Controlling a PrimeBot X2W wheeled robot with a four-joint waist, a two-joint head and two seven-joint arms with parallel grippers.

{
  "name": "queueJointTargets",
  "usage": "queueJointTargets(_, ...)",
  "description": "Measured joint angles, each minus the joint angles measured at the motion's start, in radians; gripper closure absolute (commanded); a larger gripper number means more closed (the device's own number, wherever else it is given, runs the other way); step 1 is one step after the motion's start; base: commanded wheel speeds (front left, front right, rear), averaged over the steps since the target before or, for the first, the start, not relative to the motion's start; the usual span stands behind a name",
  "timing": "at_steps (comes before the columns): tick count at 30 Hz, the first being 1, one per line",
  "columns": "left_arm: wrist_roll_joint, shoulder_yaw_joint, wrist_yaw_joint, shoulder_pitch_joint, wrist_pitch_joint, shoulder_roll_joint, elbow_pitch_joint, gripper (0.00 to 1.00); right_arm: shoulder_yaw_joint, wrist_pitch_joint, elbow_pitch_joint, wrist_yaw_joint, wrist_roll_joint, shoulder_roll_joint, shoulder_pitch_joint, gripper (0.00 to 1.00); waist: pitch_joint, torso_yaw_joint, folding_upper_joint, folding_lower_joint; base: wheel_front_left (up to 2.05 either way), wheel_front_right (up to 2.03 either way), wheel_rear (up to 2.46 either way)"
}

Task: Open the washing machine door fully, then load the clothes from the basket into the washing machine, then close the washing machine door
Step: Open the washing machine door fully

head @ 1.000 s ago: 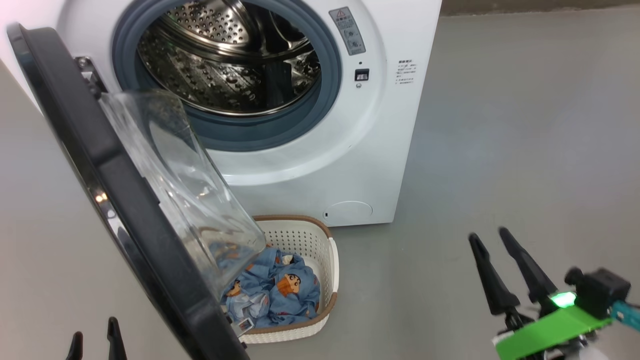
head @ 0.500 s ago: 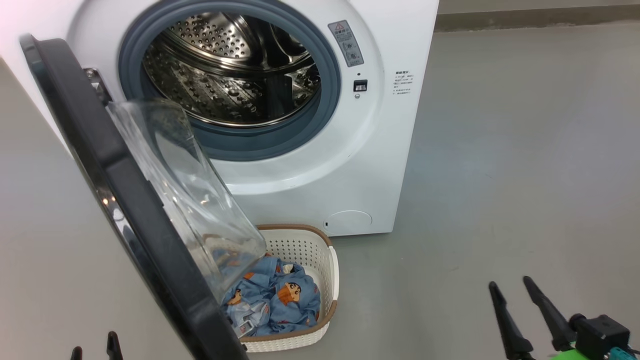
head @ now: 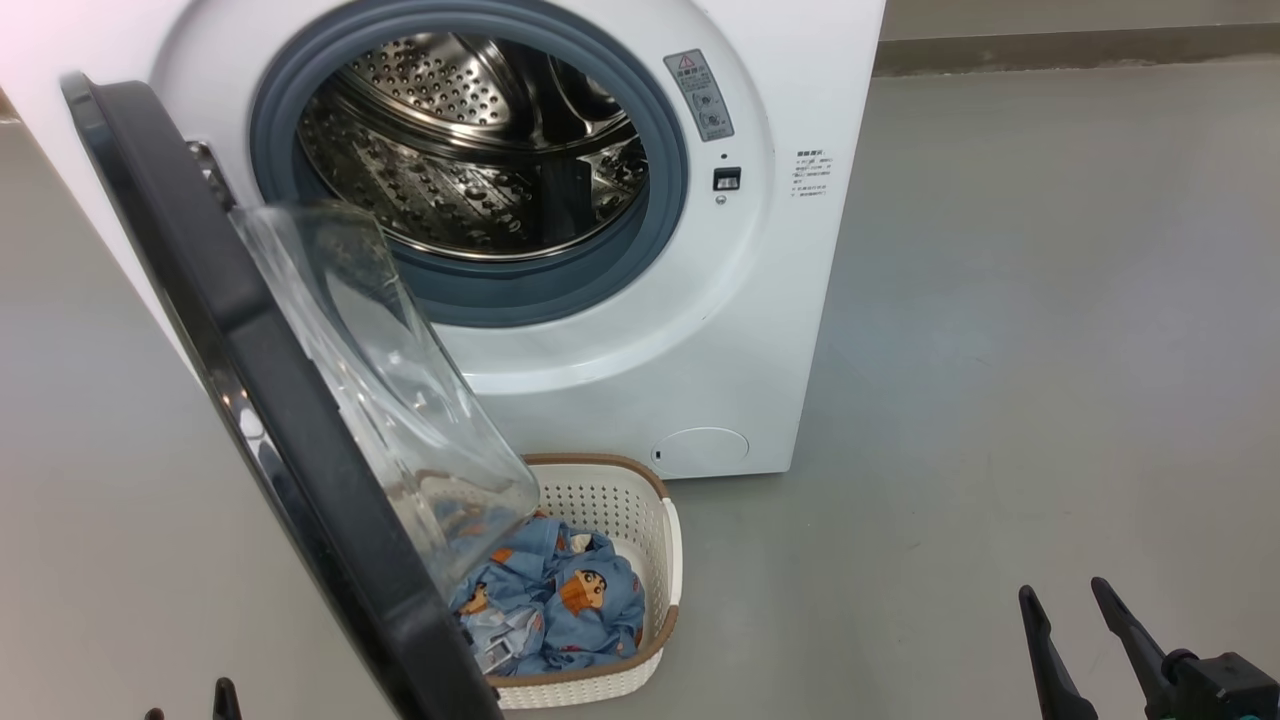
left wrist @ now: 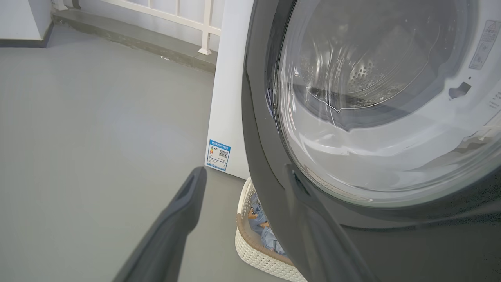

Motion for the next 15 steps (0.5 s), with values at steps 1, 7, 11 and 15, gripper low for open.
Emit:
queueJointTargets(1,0.000,0.000,0.000,0.000,0.000,0.000,0.000,0.00,-0.001,0.000,0.000,0.000,-0.006,0.001,0.000,0.00,0.000,0.000,0.0000,0.0000,0.00,0.00,0.00)
queueJointTargets(7,0.000,0.000,0.000,0.000,0.000,0.000,-0.001,0.00,-0.021,0.000,0.002,0.000,-0.011,0.009,0.000,0.00,-0.001,0.001,0.0001,0.0000,0.00,0.00,0.00)
queueJointTargets(11,0.000,-0.001,0.000,0.000,0.000,0.000,-0.001,0.00,-0.034,0.000,0.002,0.000,-0.012,0.015,0.000,0.00,0.000,0.003,0.0000,0.0001,0.00,0.00,0.00)
queueJointTargets(15,0.000,-0.001,0.000,0.000,0.000,0.000,-0.001,0.00,-0.037,0.000,0.004,0.000,-0.013,0.017,0.000,0.00,0.001,0.004,0.0000,0.0000,0.00,0.00,0.00)
